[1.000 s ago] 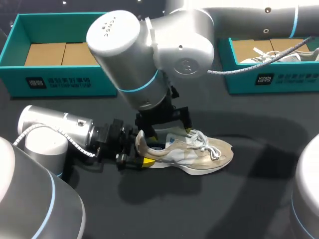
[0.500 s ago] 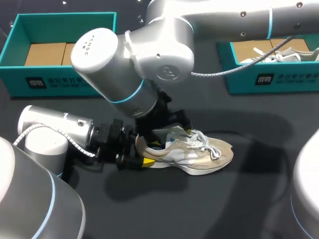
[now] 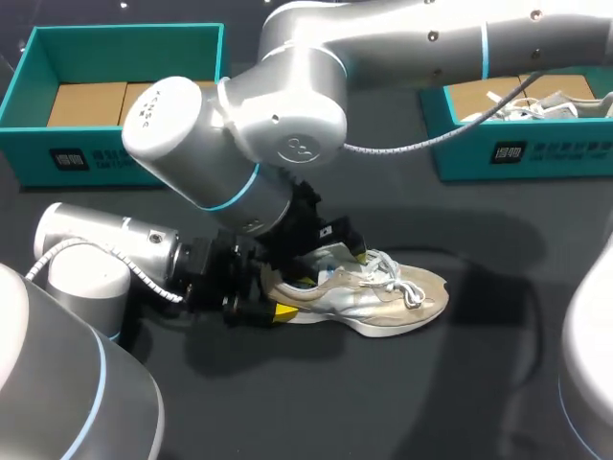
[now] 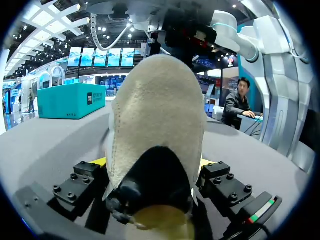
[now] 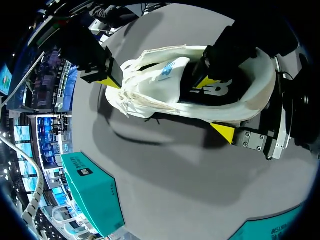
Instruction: Take the shoe out of the shoebox, open the shoe tongue, remove and reinsert the insole, then place the shoe into the shoebox
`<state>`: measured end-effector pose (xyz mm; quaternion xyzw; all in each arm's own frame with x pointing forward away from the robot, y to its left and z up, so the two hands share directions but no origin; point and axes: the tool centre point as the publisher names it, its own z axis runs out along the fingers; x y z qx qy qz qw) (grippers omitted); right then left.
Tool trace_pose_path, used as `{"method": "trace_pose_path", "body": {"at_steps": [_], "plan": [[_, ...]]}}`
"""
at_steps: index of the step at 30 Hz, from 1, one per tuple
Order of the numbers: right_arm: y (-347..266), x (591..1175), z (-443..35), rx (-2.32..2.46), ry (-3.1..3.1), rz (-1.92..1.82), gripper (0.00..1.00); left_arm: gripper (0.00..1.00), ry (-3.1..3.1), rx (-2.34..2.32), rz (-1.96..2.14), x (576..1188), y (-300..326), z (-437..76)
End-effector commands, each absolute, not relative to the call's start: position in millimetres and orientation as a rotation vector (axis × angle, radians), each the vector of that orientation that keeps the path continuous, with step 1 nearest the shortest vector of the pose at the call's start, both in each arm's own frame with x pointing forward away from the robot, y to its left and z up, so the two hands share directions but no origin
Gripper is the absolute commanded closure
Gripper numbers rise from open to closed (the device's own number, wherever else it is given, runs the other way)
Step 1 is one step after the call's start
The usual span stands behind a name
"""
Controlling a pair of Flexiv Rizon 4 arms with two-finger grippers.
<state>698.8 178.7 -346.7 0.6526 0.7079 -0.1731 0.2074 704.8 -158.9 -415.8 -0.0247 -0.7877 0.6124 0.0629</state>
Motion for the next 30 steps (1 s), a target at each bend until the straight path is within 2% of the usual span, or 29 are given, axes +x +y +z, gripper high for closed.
{"method": "trace_pose_path", "body": {"at_steps": [1, 4, 6, 30], "plan": [[180.8, 693.1, -351.3, 2.237, 1.327, -0.305, 0.18, 1.00, -2.381, -0.074, 1.851, 703.0, -161.9, -418.2], [178.0, 692.5, -350.9, 2.243, 1.314, -0.301, 0.40, 1.00, -2.381, -0.074, 1.851, 703.0, -161.9, -418.2], [175.8, 692.0, -350.3, 2.247, 1.308, -0.301, 0.49, 1.00, -2.381, -0.074, 1.851, 703.0, -161.9, -418.2], [164.1, 690.8, -332.8, 2.296, 1.297, -0.339, 0.63, 1.00, -2.381, -0.074, 1.851, 703.0, -161.9, -418.2]]}}
